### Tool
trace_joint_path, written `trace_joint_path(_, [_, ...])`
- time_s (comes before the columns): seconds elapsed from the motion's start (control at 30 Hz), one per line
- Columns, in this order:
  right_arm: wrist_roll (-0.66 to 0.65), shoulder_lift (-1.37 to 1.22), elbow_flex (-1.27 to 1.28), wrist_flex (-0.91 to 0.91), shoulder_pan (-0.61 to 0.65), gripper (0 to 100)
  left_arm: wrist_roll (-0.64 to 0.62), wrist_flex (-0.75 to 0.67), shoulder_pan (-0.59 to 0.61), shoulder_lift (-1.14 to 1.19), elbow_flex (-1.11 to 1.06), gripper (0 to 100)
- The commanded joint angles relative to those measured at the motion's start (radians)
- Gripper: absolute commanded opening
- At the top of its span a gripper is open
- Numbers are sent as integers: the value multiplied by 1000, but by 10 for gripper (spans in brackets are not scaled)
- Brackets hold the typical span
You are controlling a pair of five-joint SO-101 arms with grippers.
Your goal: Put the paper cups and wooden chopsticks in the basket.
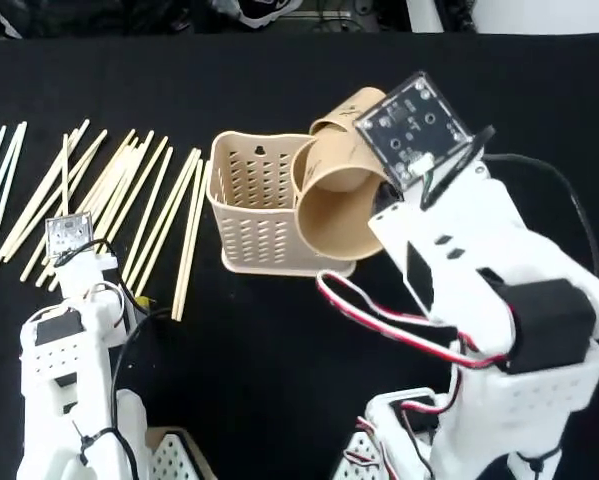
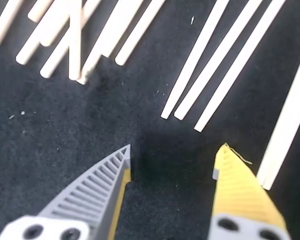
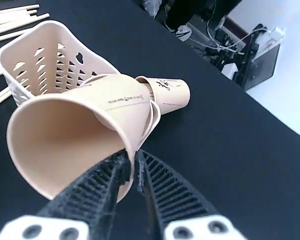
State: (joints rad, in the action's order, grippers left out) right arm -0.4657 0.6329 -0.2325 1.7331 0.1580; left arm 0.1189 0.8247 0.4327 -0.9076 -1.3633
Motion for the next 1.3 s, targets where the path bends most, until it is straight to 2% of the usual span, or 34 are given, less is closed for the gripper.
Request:
trace_joint_path(0.0, [20, -27, -65, 32, -8, 58, -5, -12, -10, -12, 5, 264])
trace_joint_path(0.17, [46, -79, -99, 28, -8, 318, -5, -12, -10, -12, 5, 264])
trace_joint_path(0.23, [52, -94, -110, 12, -8, 363, -5, -12, -10, -12, 5, 264])
trace_joint_path(0.53, [54, -127, -113, -153, -20, 364, -5, -12, -10, -12, 5, 264])
trace_joint_path(0.63, [48, -127, -113, -160, -89, 364, -5, -12, -10, -12, 5, 264])
trace_joint_path(0.73, [44, -131, -94, -176, -218, 364, -5, -12, -10, -12, 5, 264])
trace_joint_path(0.87, [44, -203, 45, -302, -367, 364, -5, -12, -10, -12, 5, 264])
trace_joint_path(1.0, [48, -328, 191, -422, -445, 364, -12, -8, -7, -14, 25, 263])
trace_joint_path(1.1, [52, -410, 222, -465, -486, 317, -43, 48, -13, -14, 136, 263])
trace_joint_path(1.2, [69, -481, 220, -482, -505, 167, -138, 132, -18, -6, 323, 263])
trace_joint_path(1.27, [112, -515, 222, -491, -508, 46, -186, 212, -62, -2, 476, 263])
